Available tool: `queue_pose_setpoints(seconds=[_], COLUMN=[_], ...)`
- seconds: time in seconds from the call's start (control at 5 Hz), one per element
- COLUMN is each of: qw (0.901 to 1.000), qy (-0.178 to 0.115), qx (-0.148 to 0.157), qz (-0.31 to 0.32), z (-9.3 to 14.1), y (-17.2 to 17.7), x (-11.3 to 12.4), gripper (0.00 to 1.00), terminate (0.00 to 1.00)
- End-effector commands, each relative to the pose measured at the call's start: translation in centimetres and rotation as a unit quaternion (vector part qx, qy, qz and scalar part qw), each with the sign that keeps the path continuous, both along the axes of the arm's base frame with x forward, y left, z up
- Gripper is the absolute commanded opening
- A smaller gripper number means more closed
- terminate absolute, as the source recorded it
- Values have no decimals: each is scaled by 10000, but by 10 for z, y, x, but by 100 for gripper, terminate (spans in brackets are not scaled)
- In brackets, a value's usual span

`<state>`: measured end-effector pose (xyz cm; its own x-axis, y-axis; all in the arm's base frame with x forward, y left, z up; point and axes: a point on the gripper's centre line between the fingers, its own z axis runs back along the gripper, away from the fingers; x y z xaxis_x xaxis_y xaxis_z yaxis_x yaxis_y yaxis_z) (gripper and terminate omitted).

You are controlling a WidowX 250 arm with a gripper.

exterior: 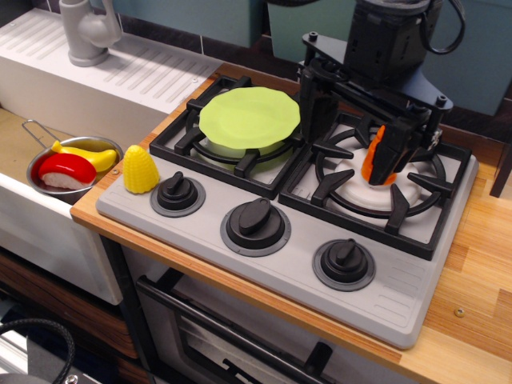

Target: End effector reaching carrot

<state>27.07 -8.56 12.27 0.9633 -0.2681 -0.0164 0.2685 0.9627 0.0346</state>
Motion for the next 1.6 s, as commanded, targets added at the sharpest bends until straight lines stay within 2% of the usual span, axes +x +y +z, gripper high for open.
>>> queue_pose_setpoints(seconds=[0.0, 0.4, 0.6, 0.8, 1.0, 1.4], qw=[10000, 9999, 9998, 9995, 9994, 9985], qy=[0, -114, -119, -254, -336, -515], qx=[0, -33, -34, 99, 59, -185], qz=[0, -115, -185, -169, -111, 61], z=[0, -11, -7, 1, -7, -37], y=[0, 14, 21, 24, 19, -3], x=[0, 47, 59, 63, 66, 66], gripper=[100, 100, 100, 100, 100, 100], terminate=[0, 0, 0, 0, 0, 0])
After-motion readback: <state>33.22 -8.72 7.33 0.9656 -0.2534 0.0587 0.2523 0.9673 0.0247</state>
